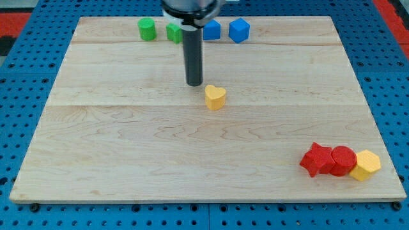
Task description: Push the yellow heart to the top of the red circle
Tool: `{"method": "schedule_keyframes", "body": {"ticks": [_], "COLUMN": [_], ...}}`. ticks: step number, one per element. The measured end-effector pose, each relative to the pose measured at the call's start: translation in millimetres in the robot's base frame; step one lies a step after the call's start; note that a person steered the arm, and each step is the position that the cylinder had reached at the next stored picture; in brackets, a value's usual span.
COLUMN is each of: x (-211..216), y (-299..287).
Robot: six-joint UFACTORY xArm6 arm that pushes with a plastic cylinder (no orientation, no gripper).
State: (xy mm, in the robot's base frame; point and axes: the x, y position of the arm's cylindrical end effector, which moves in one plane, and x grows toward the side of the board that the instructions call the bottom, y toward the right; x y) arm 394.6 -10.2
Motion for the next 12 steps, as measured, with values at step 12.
{"method": "schedule_keyframes", "body": {"ticks": [12], "x": [118], "y": [127]}}
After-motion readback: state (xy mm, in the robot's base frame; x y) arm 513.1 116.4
